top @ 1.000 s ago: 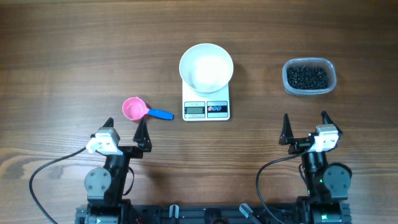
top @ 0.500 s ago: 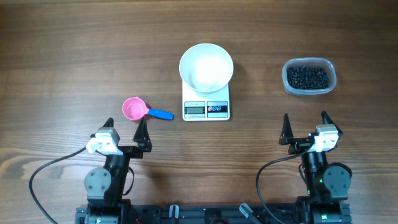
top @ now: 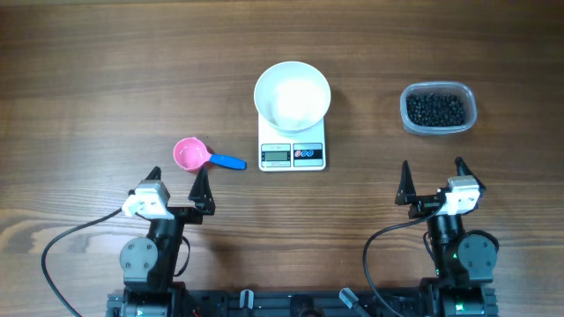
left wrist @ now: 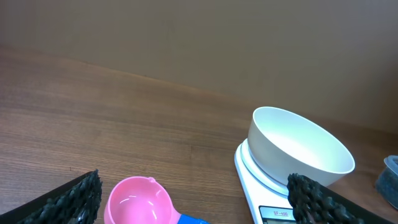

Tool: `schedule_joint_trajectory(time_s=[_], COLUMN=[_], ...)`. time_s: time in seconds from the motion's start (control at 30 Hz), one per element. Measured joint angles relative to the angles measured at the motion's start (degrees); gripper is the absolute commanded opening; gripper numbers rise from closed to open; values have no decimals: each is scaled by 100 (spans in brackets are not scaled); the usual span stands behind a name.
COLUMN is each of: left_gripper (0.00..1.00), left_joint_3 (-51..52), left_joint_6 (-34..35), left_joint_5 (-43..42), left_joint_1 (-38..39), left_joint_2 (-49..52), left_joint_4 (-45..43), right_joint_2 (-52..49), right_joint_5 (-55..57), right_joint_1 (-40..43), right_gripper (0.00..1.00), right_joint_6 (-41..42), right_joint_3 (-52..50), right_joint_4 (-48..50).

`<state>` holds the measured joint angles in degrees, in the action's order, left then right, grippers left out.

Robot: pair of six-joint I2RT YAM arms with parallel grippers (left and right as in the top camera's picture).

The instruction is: Scoop item into bowl and weigh 150g on scale

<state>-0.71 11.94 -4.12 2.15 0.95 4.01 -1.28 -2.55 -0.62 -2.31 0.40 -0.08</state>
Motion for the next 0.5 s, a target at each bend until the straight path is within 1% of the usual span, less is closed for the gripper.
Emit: schedule_joint_trajectory(time_s=[0.5], left_gripper=[100], left_joint_3=[0], left_joint_6=[0], left_joint_5=[0], left_joint_1=[0], left_joint_2=[0], left_joint_4=[0], right_joint_2=[0], right_joint_5=[0], right_joint_1=[0], right_gripper=[100], right_joint_6=[0], right_joint_3=[0], right_joint_4=[2])
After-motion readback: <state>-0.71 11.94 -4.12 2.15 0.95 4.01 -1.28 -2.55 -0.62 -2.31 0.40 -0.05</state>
